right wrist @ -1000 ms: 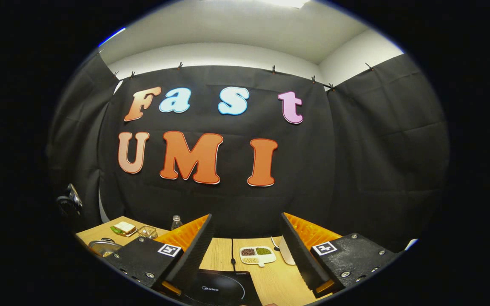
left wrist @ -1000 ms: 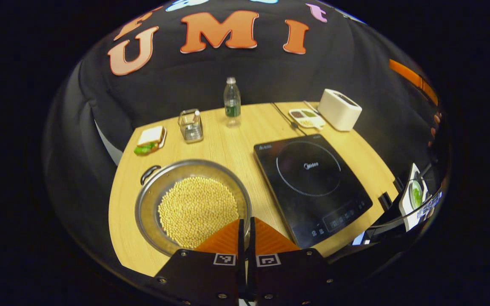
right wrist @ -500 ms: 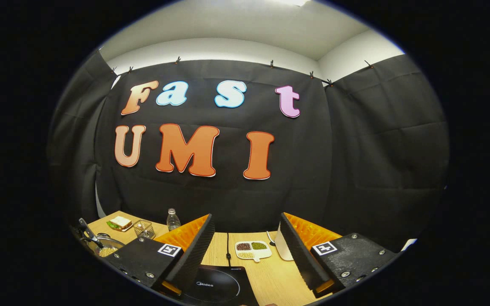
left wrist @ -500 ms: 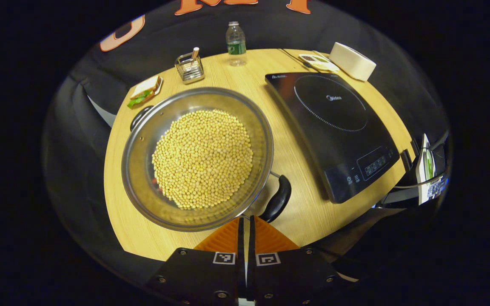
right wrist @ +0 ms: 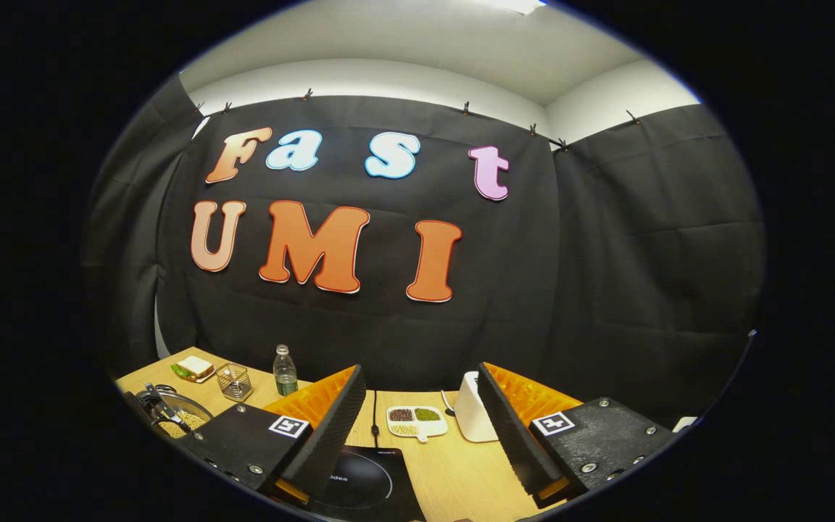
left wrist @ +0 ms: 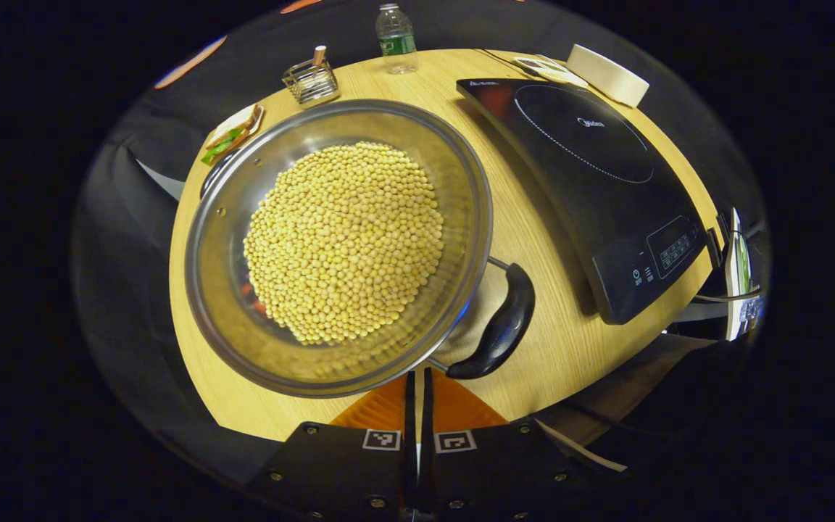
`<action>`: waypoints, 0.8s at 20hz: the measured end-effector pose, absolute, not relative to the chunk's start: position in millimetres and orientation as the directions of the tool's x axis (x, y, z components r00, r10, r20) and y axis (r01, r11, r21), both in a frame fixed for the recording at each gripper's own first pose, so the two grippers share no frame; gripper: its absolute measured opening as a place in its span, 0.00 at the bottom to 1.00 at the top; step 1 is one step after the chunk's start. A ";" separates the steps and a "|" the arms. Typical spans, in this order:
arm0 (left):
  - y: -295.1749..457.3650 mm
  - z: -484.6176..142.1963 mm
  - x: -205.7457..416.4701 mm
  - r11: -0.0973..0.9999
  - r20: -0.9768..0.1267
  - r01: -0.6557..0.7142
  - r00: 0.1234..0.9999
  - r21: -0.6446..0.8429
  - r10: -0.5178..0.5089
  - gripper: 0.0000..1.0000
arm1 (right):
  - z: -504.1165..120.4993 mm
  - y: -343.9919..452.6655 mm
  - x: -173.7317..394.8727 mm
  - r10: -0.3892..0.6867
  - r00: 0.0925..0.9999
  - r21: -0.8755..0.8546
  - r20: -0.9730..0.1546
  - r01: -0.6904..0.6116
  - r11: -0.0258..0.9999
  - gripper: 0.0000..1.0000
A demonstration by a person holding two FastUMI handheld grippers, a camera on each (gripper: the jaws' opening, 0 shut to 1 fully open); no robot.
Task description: First push the handle of the pot to place it horizontally, then grasp the pot with both hands and set it on the induction cooktop.
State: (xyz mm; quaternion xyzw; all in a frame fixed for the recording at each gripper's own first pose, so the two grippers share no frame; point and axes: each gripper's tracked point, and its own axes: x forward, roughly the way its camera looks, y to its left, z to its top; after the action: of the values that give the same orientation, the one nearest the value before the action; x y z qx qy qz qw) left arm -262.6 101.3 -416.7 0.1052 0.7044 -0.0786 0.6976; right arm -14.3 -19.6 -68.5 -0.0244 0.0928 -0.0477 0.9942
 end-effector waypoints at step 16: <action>54.2 -433.9 -228.4 0.942 -1.000 0.335 -0.030 -0.014 -0.005 0.02 | -79.3 -74.1 -44.3 -0.266 0.937 -0.109 -0.227 0.247 0.963 0.96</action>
State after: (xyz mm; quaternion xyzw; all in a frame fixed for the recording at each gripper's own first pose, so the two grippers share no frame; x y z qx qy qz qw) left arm -228.4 54.2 -433.9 0.1167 0.7071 -0.1235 0.6864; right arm -44.3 -74.1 -79.3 -0.0394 0.1207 -0.1302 0.9833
